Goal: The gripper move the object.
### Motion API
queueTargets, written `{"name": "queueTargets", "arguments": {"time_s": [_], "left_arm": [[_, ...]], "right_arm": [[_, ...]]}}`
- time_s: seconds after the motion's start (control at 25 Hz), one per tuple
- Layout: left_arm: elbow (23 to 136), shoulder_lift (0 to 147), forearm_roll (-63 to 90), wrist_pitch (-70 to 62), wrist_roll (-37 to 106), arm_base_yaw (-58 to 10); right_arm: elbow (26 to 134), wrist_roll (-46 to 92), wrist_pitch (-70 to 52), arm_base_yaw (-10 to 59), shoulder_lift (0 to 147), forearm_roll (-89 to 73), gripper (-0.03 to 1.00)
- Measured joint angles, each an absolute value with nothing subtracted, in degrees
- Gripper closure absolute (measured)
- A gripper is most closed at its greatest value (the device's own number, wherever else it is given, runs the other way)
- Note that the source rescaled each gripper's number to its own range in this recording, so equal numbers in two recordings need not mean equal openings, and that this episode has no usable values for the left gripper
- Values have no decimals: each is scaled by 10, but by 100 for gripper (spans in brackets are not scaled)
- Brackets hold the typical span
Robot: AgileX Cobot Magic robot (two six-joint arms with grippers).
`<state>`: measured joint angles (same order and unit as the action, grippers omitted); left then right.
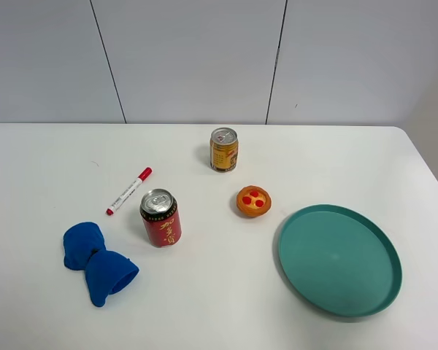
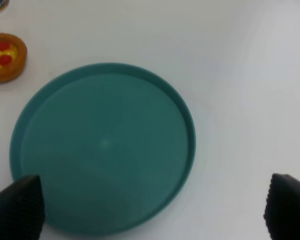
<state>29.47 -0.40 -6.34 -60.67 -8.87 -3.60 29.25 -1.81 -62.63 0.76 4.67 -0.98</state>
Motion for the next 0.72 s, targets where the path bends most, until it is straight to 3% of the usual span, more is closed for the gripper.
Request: {"name": "queueTargets", "arguments": {"time_s": [0.72], "left_arm": [[295,-4,-64,-607,-89,-36]], "right_arm": [[285,-18,-610,9,-2,-11,0]]}}
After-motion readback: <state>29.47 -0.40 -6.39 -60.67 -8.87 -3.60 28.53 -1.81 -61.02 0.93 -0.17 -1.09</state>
